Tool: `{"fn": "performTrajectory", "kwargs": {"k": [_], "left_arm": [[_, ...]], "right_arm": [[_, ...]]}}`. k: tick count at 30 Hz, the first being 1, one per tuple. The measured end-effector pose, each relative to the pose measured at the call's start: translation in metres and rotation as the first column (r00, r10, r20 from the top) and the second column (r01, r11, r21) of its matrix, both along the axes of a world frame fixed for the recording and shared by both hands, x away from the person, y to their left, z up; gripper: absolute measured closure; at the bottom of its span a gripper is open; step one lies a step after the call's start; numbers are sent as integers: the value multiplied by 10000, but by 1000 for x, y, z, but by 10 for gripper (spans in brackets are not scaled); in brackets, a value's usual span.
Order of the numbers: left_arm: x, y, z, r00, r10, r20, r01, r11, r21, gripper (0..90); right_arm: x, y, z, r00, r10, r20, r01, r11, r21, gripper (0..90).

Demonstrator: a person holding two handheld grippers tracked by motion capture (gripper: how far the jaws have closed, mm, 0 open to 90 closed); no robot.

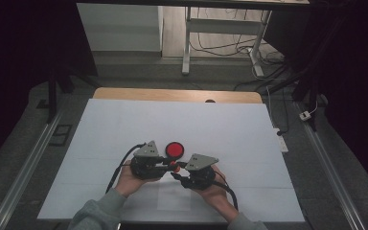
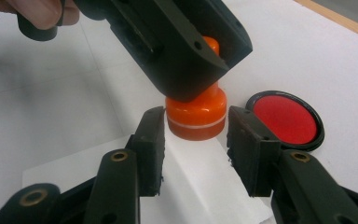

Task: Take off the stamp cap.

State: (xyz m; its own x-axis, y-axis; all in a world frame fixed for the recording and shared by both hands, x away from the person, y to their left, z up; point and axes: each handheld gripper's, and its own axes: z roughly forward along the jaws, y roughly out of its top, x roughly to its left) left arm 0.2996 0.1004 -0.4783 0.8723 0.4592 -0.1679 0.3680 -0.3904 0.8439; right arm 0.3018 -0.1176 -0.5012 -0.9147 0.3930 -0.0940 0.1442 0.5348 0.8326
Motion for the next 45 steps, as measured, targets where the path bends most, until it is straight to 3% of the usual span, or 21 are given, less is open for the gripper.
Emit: {"fn": "performTrajectory", "kwargs": {"k": [17, 45], "left_arm": [[1, 0, -1, 10000, -7, -49, 7, 10000, 55, 727], [1, 1, -7, 10000, 69, -19, -70, 9996, -282, 733]], "right_arm": [[-2, 1, 0, 9998, 50, 188, -48, 10000, -61, 642], [-4, 1, -4, 9996, -138, 238, 138, 9999, -9, 650]]}}
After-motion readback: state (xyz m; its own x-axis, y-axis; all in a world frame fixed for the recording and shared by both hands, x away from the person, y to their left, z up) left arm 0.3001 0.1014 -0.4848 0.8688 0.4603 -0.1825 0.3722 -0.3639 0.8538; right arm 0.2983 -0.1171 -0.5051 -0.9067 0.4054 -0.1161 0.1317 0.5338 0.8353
